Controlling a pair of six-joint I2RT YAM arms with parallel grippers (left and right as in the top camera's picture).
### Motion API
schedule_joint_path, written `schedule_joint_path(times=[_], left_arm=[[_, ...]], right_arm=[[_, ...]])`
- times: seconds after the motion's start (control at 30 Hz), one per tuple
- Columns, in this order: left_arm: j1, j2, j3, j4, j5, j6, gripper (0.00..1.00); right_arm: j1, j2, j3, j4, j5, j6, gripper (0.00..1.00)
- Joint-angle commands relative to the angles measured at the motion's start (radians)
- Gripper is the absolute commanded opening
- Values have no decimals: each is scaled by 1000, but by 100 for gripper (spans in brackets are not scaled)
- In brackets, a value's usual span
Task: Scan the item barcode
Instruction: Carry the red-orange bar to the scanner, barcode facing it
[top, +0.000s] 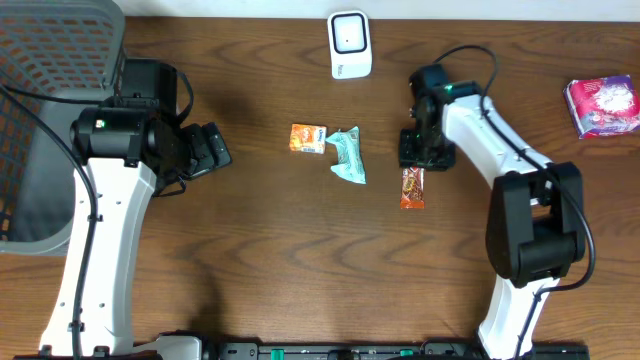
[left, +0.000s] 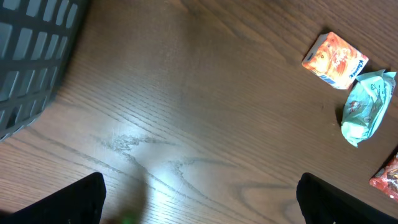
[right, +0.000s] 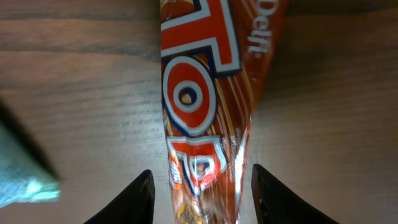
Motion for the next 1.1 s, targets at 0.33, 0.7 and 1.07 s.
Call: schedule_joint_path(times=[0.33,0.7,1.07], left_arm=[[2,6,-3,-3,-10,-9,98],[2,6,-3,-3,-10,-9,98],[2,6,-3,-3,-10,-9,98]], right_arm=[[64,-10,-106,121,95,37,1],[62,-13,115,61,-85,10,1],[65,-12,182,367,-121,30,1]])
